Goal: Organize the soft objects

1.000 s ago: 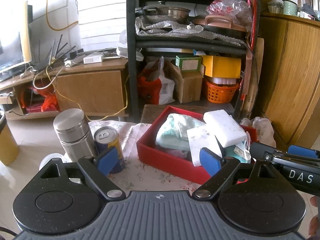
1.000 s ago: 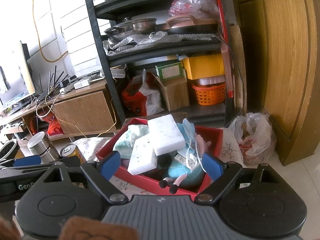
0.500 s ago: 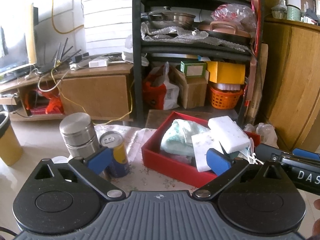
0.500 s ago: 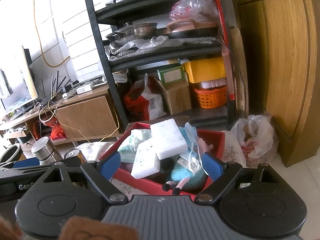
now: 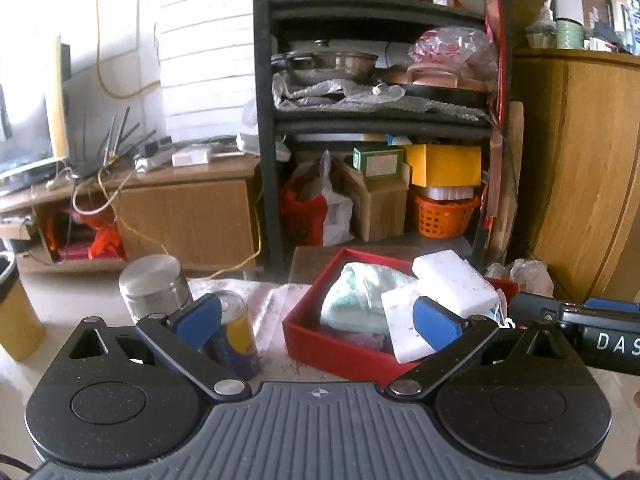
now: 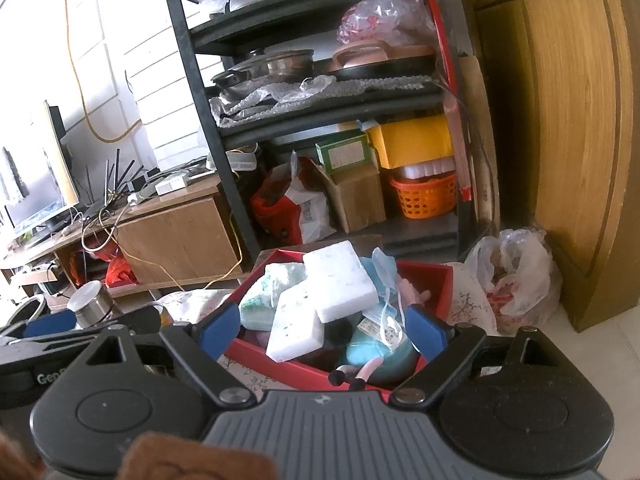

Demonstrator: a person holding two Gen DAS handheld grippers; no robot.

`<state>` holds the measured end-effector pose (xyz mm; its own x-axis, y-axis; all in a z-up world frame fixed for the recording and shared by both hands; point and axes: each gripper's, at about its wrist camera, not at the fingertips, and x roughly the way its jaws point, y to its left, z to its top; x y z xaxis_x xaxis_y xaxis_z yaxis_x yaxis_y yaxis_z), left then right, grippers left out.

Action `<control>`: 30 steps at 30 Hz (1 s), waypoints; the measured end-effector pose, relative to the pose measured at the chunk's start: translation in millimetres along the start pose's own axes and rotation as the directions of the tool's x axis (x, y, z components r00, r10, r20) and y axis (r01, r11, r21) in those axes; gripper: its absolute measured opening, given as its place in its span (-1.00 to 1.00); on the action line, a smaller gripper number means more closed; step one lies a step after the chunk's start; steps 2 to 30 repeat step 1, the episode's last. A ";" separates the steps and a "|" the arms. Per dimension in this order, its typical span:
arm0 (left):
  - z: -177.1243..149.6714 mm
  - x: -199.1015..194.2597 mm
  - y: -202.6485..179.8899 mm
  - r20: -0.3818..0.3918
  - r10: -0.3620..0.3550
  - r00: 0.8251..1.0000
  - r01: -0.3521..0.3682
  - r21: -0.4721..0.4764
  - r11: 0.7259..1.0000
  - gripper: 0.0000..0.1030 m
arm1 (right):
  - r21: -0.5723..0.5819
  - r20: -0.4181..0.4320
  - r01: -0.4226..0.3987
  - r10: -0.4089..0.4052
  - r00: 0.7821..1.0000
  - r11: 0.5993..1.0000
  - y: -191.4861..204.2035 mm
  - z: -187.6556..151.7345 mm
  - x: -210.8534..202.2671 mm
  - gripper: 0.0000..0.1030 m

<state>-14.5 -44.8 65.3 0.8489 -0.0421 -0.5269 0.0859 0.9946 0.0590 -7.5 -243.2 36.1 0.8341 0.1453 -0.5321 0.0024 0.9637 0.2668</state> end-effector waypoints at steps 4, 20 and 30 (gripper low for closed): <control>0.0 1.1 0.4 -0.012 -0.008 1.000 0.008 -0.002 1.000 0.89 | -0.003 0.001 0.004 -0.004 1.000 1.000 -0.4 0.0 -0.1 0.23; 0.0 1.1 0.4 -0.012 -0.008 1.000 0.008 -0.002 1.000 0.89 | -0.003 0.001 0.004 -0.004 1.000 1.000 -0.4 0.0 -0.1 0.23; 0.0 1.1 0.4 -0.012 -0.008 1.000 0.008 -0.002 1.000 0.89 | -0.003 0.001 0.004 -0.004 1.000 1.000 -0.4 0.0 -0.1 0.23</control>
